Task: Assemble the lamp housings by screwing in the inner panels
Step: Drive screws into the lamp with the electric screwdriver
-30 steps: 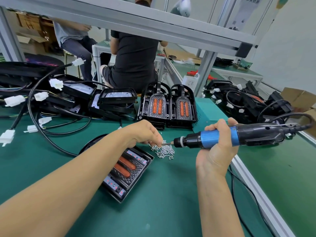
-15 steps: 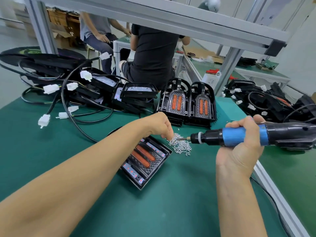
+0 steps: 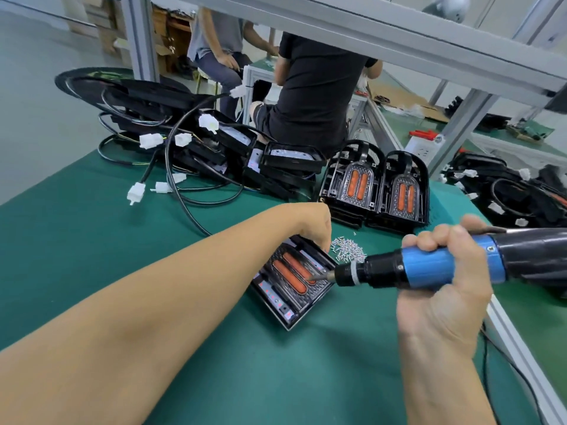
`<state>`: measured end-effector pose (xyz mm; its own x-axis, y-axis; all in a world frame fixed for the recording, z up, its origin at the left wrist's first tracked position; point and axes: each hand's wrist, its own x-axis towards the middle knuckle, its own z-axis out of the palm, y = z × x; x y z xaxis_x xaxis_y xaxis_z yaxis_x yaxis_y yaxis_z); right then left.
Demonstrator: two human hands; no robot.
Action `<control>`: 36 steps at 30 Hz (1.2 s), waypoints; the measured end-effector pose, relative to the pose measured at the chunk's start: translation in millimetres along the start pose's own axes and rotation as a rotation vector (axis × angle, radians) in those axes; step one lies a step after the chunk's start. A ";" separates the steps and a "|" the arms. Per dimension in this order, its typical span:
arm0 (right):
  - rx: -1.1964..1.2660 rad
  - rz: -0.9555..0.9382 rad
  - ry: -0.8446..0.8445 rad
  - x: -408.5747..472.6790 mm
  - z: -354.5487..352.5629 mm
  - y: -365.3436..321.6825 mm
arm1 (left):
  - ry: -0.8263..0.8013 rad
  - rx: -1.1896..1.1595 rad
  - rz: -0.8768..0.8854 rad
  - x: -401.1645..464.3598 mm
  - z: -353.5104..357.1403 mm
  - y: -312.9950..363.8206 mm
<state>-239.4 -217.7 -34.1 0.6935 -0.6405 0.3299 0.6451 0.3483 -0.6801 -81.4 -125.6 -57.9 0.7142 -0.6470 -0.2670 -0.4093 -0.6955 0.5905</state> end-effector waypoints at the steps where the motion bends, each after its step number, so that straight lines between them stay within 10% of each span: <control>1: -0.006 -0.003 -0.012 -1.5 1.1 0.9 | -0.019 0.031 -0.007 0.4 -1.0 0.5; 13: -0.080 -0.040 -0.175 -12.9 2.9 10.4 | 0.721 -0.235 -0.119 -79.0 12.2 -67.9; 36: -0.233 -0.012 -0.332 -29.1 13.0 21.7 | 0.816 -0.159 -0.249 -95.0 63.1 -101.1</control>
<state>-241.4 -182.6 -50.0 0.7771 -0.3741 0.5061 0.5900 0.1529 -0.7928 -143.7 -13.6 -140.3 0.9814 -0.0133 0.1916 -0.1467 -0.6958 0.7031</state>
